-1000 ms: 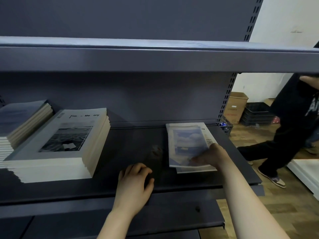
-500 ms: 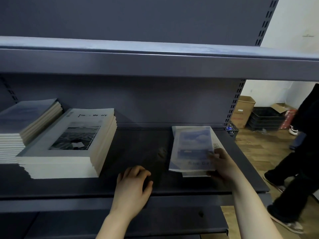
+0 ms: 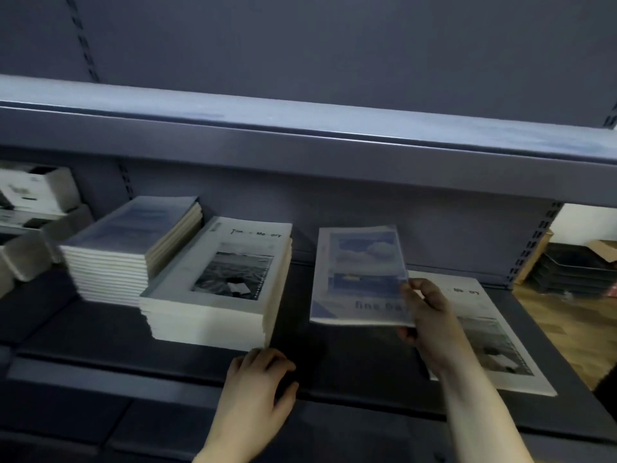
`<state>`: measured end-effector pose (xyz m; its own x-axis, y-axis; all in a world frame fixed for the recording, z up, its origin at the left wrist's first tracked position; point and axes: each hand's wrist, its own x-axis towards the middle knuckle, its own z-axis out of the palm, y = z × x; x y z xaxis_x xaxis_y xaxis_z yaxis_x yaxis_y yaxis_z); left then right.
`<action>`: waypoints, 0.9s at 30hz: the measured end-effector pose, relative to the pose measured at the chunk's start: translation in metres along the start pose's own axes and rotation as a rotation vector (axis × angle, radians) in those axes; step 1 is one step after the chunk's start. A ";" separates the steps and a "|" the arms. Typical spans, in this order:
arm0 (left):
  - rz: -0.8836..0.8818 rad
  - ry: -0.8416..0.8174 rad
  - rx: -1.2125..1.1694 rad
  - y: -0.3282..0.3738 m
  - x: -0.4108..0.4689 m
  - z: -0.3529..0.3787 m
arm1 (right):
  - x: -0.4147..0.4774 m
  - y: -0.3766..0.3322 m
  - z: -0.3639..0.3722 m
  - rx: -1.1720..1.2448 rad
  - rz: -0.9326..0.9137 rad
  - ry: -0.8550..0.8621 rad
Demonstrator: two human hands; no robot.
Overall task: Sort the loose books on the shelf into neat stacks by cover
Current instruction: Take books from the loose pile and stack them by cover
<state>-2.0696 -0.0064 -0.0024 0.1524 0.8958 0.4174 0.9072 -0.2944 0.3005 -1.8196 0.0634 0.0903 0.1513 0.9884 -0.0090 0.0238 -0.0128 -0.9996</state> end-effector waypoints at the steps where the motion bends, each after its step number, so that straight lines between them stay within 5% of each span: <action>1: -0.004 0.001 0.003 -0.010 -0.003 -0.005 | -0.001 -0.005 0.015 0.012 -0.013 -0.011; 17: -0.071 0.075 0.061 -0.179 -0.034 -0.077 | -0.014 -0.041 0.249 0.140 0.024 -0.142; 27: -0.072 0.084 0.071 -0.247 -0.032 -0.091 | -0.016 -0.041 0.334 0.033 0.022 -0.116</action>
<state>-2.3337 0.0076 -0.0117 0.0553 0.8819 0.4683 0.9405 -0.2035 0.2721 -2.1529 0.0985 0.1227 0.0363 0.9988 -0.0321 -0.0116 -0.0317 -0.9994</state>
